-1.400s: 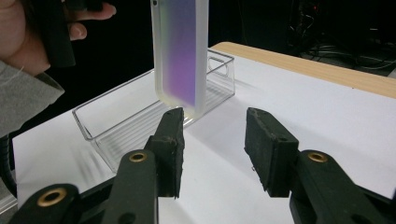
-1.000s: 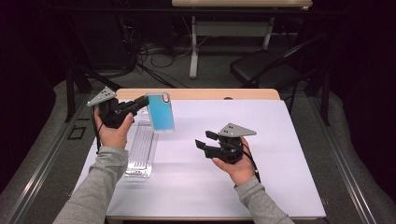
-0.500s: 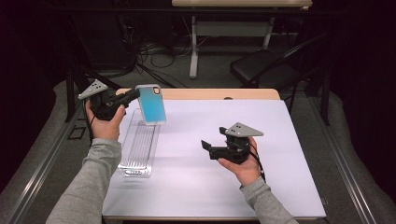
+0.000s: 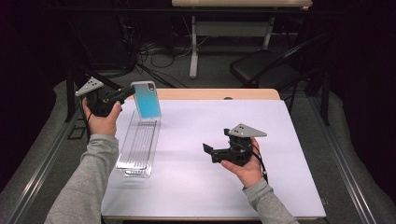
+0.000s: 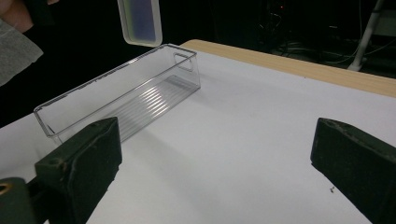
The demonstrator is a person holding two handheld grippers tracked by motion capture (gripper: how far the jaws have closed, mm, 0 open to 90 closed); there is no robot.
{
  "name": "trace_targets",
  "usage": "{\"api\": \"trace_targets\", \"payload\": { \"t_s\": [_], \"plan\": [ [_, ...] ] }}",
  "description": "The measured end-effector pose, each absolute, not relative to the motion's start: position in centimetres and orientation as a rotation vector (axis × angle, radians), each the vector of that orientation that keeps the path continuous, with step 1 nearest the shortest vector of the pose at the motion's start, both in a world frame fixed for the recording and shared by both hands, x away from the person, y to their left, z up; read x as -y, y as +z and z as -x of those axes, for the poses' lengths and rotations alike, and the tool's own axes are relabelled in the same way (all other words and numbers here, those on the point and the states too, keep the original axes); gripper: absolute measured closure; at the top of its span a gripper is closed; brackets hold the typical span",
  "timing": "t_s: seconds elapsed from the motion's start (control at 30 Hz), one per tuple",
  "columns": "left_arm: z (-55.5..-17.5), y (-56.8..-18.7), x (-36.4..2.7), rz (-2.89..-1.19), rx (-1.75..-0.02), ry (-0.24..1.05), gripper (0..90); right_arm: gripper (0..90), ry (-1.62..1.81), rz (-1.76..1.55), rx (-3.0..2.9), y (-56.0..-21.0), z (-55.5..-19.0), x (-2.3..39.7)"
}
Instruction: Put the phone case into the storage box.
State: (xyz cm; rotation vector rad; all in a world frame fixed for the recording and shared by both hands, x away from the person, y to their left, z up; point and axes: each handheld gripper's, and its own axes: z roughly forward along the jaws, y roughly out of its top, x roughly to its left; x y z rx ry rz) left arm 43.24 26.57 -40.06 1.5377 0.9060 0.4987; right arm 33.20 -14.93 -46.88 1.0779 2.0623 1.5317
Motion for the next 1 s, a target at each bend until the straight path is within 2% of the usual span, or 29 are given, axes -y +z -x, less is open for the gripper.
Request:
{"api": "trace_targets", "payload": {
  "t_s": [0.7,1.0],
  "plan": [
    [-45.3,-38.7,-27.8,-1.538,-0.890,0.559,84.7,0.5,1.463,-1.057,-2.022,-46.9,-32.3,15.5],
    [-46.3,-39.3,-28.8,-1.536,-0.923,0.564,84.7,0.0,1.455,-1.063,-2.032,-47.2,-32.3,15.9]
  ]
}}
